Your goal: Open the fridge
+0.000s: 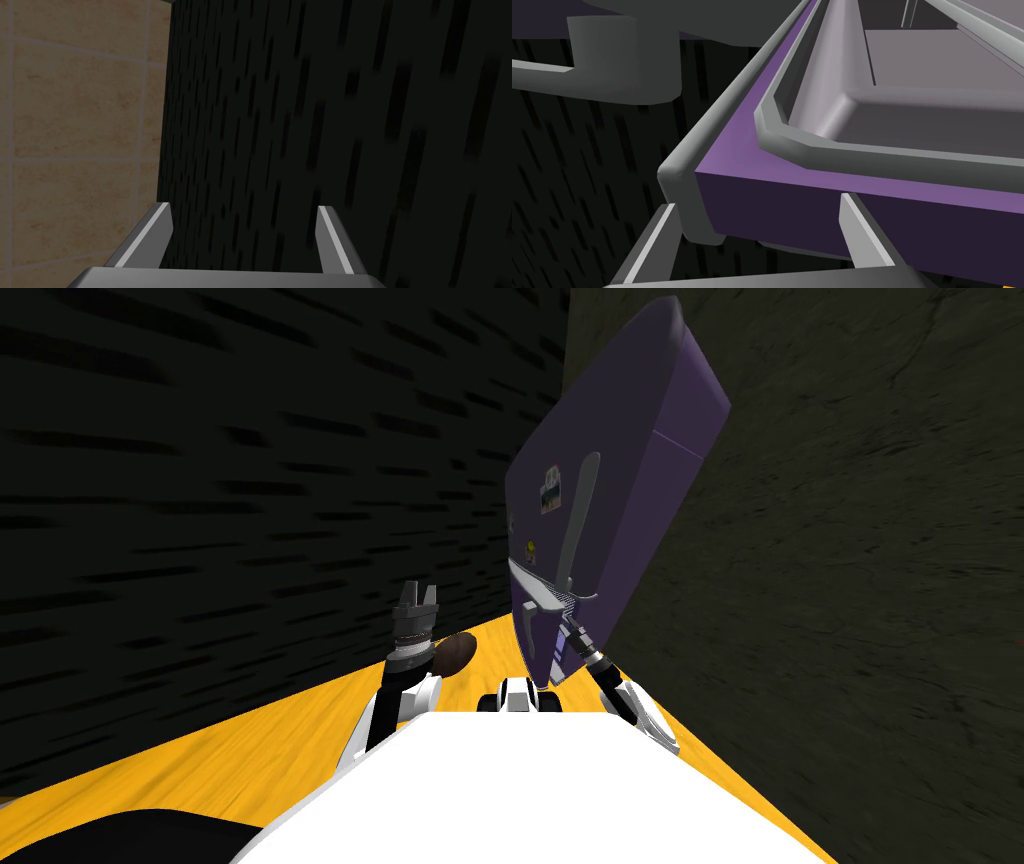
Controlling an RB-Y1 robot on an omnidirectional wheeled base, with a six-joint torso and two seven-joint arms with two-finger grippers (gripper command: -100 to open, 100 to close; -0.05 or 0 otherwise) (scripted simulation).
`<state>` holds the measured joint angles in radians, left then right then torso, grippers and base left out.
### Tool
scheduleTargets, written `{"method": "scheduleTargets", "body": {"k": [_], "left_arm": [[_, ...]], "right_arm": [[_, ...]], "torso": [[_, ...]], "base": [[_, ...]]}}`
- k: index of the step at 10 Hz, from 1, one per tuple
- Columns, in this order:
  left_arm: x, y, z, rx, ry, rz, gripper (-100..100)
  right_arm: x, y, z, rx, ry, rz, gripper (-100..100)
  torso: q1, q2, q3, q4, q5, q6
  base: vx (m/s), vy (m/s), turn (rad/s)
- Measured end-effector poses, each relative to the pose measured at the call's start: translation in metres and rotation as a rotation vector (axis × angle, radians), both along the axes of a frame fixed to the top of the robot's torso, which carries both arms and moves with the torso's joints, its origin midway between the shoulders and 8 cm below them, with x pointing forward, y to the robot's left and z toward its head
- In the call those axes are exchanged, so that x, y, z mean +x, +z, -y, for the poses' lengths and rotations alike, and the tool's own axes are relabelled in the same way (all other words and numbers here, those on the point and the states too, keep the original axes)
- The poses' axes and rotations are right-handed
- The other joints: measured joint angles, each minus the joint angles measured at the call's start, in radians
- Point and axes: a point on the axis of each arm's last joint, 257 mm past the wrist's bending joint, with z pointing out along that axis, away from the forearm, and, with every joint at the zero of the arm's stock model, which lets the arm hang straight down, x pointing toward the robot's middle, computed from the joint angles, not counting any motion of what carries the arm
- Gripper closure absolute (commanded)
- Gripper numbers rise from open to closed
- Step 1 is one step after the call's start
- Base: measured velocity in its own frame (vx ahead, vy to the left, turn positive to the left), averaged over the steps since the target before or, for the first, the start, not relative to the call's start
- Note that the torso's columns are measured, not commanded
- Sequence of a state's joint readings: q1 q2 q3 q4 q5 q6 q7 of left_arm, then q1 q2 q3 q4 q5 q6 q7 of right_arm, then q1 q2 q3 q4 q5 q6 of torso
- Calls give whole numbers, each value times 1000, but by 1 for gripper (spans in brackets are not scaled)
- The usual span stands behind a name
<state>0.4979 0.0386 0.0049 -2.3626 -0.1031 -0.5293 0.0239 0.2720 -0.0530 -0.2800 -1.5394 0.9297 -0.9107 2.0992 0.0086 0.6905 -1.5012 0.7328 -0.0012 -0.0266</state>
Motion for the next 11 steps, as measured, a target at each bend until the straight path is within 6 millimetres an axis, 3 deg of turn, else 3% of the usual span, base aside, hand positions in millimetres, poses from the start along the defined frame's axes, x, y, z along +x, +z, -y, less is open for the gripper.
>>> {"method": "scheduleTargets", "body": {"k": [2,3,5,6,8,9,11], "left_arm": [[0,0,0,0,0,0,0],[0,0,0,0,0,0,0],[0,0,0,0,0,0,0],[0,0,0,0,0,0,0],[0,0,0,0,0,0,0],[0,0,0,0,0,0,0],[0,0,0,0,0,0,0]], "right_arm": [[1,-2,1,3,-2,-2,-100],[0,-2,2,1,-2,0,-100],[4,5,15,-1,-16,-2,-100],[3,7,17,0,-18,2,100],[-1,-5,13,0,-16,-18,100],[-2,-8,11,-25,1,-38,100],[-2,-28,9,-41,-1,-115,100]], "torso": [[0,-2,-1,-1,0,-1],[-3,7,3,-3,-1,8],[-5,16,10,-2,-2,10],[-8,21,11,-3,-3,14],[-6,38,20,6,2,22],[0,37,21,0,-1,15],[-10,35,18,0,0,25]], "base": [[-23,-5,-37],[-42,17,-107],[-17,25,-65],[-14,-25,88],[-42,34,156],[-95,133,253],[-13,62,1]]}}
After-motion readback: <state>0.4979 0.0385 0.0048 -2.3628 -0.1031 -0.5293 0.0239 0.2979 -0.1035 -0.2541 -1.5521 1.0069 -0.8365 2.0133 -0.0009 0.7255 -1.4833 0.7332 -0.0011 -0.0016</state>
